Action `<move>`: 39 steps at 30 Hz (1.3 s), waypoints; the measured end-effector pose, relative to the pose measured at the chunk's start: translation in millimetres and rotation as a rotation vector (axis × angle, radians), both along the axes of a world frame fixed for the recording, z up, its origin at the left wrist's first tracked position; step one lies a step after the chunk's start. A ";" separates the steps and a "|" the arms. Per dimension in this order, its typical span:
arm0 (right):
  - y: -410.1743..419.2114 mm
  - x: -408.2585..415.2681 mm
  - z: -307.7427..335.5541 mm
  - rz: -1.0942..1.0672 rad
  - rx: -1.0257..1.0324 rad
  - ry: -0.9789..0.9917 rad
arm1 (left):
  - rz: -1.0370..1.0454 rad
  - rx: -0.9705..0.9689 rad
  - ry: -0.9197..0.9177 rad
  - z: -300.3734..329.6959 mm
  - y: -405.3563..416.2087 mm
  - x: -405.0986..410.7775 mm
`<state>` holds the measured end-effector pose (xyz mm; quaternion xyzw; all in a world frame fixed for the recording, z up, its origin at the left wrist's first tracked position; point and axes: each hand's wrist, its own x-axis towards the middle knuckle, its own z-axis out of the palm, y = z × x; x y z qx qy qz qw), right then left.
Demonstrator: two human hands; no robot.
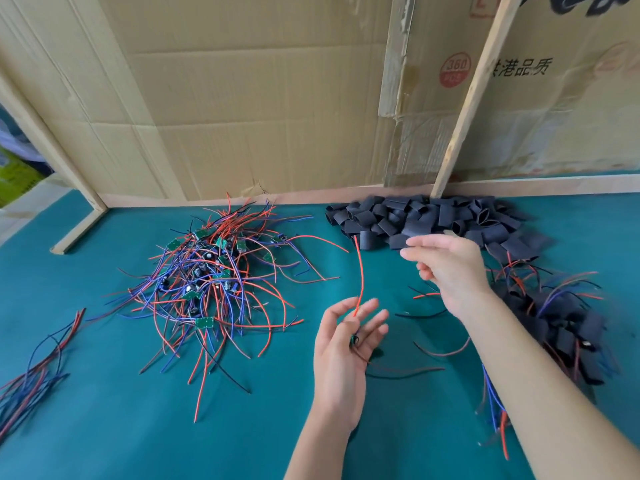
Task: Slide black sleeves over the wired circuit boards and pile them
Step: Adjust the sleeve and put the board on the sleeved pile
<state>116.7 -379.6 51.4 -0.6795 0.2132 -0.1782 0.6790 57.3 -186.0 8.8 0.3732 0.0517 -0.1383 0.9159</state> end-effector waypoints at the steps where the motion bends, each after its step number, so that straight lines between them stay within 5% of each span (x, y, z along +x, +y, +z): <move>1: 3.4 -12.4 1.9 0.078 0.054 -0.025 | 0.010 -0.002 -0.006 -0.9 -0.2 0.2; 8: 28.9 -66.5 -3.5 0.513 0.249 0.145 | -0.011 0.120 -0.066 -5.8 -0.8 0.0; 16: 33.4 -71.1 -6.9 0.596 0.287 0.140 | -0.033 0.149 -0.079 -4.1 -1.2 0.8; 30: 60.0 -72.4 -14.1 0.322 0.039 -0.217 | 0.058 0.097 -0.095 -6.1 -5.3 2.7; 39: 66.6 -75.6 -19.0 0.189 -0.403 -0.216 | 0.079 0.182 -0.123 -6.6 -9.1 0.1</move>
